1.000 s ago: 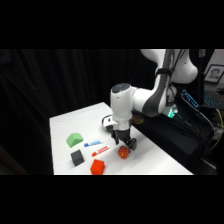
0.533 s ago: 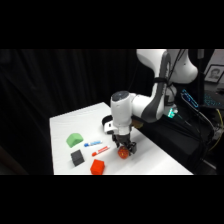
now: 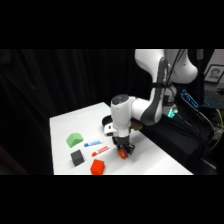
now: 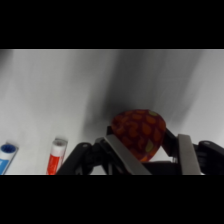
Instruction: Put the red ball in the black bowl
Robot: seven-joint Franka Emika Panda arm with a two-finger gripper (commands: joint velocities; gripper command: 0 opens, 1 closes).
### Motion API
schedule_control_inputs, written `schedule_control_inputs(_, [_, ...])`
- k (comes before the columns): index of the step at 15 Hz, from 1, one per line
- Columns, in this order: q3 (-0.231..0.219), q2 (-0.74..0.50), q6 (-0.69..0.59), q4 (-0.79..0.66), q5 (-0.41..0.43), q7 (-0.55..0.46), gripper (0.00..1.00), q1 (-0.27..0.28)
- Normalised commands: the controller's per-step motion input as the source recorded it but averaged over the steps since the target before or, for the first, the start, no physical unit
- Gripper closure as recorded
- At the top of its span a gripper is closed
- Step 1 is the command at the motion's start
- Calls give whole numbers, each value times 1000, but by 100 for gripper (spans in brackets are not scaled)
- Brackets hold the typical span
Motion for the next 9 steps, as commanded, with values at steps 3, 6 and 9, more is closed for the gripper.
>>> schedule_control_inputs(3, [-82, -19, 145, -24, -118, 111, 76, 48])
schedule_control_inputs(6, [-45, -76, 94, -41, -82, 88, 97, 16])
schedule_control_inputs(9, [-19, -163, 31, -74, -76, 73, 98, 10])
